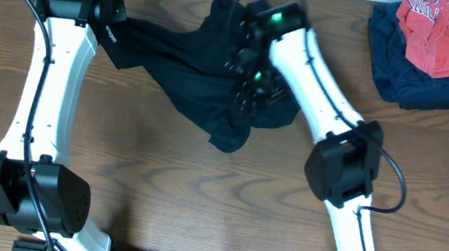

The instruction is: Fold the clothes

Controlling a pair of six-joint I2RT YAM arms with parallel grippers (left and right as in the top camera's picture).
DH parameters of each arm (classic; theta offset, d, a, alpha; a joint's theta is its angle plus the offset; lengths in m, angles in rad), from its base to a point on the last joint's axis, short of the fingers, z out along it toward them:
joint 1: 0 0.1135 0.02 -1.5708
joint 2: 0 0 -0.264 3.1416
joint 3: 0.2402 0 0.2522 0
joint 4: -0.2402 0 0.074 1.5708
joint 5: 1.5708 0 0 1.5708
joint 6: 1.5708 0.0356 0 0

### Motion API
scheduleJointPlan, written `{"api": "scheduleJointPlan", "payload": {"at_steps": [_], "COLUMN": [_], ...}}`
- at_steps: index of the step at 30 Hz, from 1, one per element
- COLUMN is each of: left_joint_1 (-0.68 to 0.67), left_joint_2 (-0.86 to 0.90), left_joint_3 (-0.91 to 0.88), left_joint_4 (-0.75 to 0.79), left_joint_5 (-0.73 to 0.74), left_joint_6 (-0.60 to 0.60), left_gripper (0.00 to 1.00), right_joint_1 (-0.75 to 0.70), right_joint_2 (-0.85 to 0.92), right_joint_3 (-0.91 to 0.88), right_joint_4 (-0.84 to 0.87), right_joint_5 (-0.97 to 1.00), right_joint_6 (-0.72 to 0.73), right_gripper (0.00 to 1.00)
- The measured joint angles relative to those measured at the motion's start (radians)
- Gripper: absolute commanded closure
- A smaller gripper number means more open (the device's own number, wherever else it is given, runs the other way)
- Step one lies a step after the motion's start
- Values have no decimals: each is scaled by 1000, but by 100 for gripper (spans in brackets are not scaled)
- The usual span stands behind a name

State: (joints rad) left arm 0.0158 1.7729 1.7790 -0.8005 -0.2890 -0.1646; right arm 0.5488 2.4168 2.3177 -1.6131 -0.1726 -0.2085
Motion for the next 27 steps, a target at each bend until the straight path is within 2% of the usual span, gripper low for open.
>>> {"api": "scheduleJointPlan", "payload": {"at_steps": [3,9,19,22,25,27], "left_joint_1": [0,0,0,0,0,0], "left_joint_2": [0,0,0,0,0,0], "left_joint_3": [0,0,0,0,0,0], "left_joint_4": [2,1,-3,-5,-10,-11], "left_joint_5": [0,2,2,2,2,2], "left_joint_6": [0,0,0,0,0,0], "left_gripper": [94,94,94,94,94,94], "right_joint_1": [43,127,202,201,201,201], "right_joint_2": [0,0,-6,-18,-30,-30], "right_joint_3": [-75,-191,-328,-359,-377,-378], "right_joint_4": [26,187,402,447,471,474], "right_joint_5": [-11,-9,153,196,213,225], "right_joint_6": [0,44,251,310,351,376], "right_gripper": [30,31,36,45,66,70]}}
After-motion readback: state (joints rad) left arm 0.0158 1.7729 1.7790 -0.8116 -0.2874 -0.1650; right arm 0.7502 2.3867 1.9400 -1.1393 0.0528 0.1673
